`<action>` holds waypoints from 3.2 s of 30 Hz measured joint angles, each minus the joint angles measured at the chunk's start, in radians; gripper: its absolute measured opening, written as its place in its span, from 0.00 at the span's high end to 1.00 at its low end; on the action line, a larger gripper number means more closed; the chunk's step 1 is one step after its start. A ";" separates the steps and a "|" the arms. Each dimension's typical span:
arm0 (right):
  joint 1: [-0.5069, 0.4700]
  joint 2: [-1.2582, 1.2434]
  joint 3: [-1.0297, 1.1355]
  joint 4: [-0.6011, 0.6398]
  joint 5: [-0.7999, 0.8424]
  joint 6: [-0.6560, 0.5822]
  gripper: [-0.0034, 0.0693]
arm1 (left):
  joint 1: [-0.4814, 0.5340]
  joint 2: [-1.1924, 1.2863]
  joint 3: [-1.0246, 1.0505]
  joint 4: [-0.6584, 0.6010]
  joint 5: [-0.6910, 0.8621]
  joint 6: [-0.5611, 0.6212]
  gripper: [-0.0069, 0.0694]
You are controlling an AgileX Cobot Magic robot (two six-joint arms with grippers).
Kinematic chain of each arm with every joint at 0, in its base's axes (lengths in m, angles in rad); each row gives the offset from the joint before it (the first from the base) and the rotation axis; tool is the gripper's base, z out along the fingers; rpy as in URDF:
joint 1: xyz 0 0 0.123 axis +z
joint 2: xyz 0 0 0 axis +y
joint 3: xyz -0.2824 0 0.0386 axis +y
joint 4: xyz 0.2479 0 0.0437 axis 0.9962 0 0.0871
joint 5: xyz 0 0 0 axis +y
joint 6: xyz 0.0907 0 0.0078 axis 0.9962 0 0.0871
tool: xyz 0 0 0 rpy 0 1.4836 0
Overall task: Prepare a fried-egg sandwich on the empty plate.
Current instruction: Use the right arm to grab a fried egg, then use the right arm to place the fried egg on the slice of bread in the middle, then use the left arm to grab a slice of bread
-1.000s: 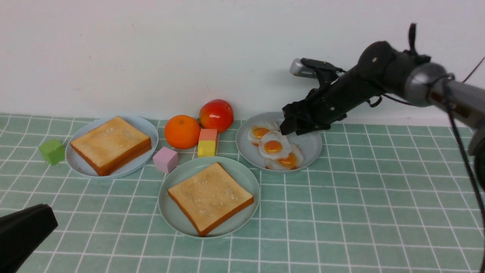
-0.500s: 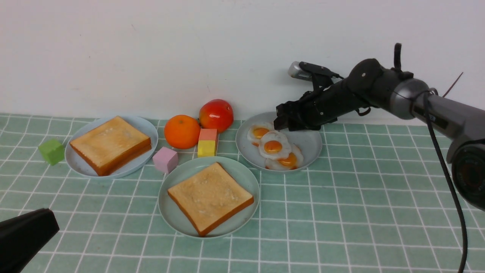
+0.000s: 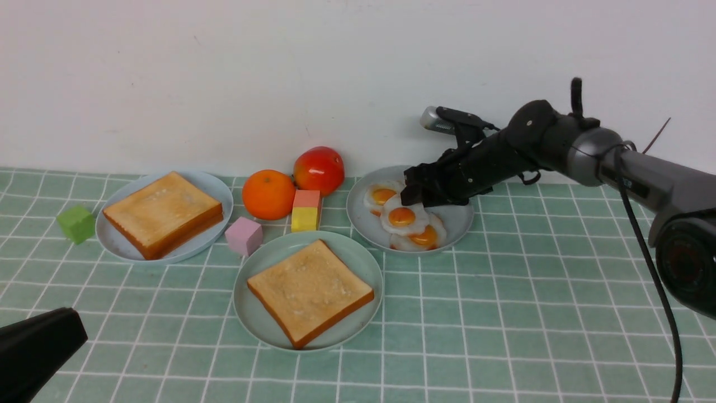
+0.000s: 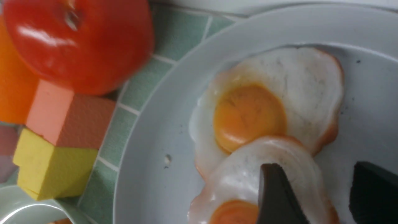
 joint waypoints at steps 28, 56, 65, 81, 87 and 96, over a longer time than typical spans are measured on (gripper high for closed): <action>-0.005 -0.261 0.002 -0.112 0.244 -0.024 0.83 | 0.000 0.000 0.000 0.079 0.078 0.000 0.93; 0.314 -0.344 0.603 0.361 -0.294 -0.104 0.82 | 0.000 0.000 0.000 0.165 0.165 0.000 0.92; 0.310 -0.335 0.603 0.358 -0.297 -0.104 0.39 | 0.000 0.000 0.000 0.164 0.173 0.000 0.92; 0.200 -1.026 0.647 -0.474 0.277 0.307 0.95 | 0.000 0.511 -0.168 0.041 0.275 0.004 0.93; 0.197 -1.277 0.789 -0.585 0.287 0.405 0.97 | 0.116 0.844 -0.402 0.001 0.309 0.157 0.93; 0.197 -1.508 0.982 -0.597 0.267 0.415 0.96 | 0.502 1.206 -0.685 -0.301 0.244 0.721 0.93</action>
